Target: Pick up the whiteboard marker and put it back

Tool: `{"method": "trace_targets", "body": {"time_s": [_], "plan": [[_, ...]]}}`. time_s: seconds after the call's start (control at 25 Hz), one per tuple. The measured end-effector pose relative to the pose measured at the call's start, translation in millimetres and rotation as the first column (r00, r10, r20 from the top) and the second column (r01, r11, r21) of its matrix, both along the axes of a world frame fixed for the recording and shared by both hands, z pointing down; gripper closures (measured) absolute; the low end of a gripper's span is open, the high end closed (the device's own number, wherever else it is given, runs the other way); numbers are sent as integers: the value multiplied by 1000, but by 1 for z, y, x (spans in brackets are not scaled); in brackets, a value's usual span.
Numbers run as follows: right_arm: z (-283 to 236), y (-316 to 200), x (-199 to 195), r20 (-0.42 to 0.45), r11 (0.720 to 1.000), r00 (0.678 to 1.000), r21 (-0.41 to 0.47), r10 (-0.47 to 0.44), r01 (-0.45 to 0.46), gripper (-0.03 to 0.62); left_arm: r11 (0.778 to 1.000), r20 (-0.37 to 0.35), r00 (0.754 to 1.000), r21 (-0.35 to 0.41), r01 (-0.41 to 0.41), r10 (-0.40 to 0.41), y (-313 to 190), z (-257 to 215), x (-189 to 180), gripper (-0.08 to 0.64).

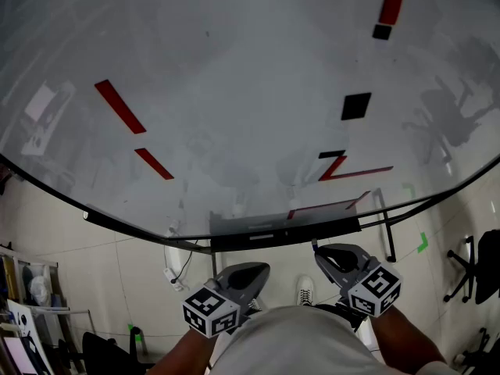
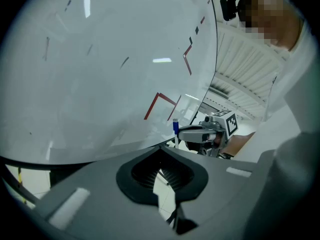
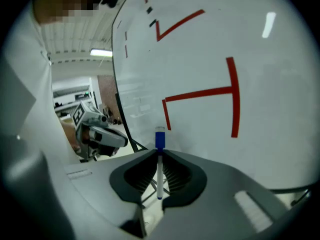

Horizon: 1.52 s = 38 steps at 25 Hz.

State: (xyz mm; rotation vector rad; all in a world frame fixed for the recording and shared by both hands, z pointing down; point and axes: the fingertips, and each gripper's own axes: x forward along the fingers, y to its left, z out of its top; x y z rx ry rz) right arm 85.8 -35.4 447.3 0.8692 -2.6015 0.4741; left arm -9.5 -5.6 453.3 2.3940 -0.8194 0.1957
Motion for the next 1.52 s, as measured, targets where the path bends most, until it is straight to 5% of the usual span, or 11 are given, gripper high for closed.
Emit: {"method": "trace_targets", "body": {"time_s": [0.2,0.6,1.52], "plan": [[-12,5,0,209,992,978,-124,9,17,558,1000,-59,998,3,-12,12,2,-8,4,543],[-37,19,-9,477,966,876,-189,-66,176,558,998,-157,986,26,-51,54,6,-24,11,543],[-28,16,-5,431,973,901,-184,-47,138,558,995,-97,994,83,-47,55,7,-21,12,543]]}}
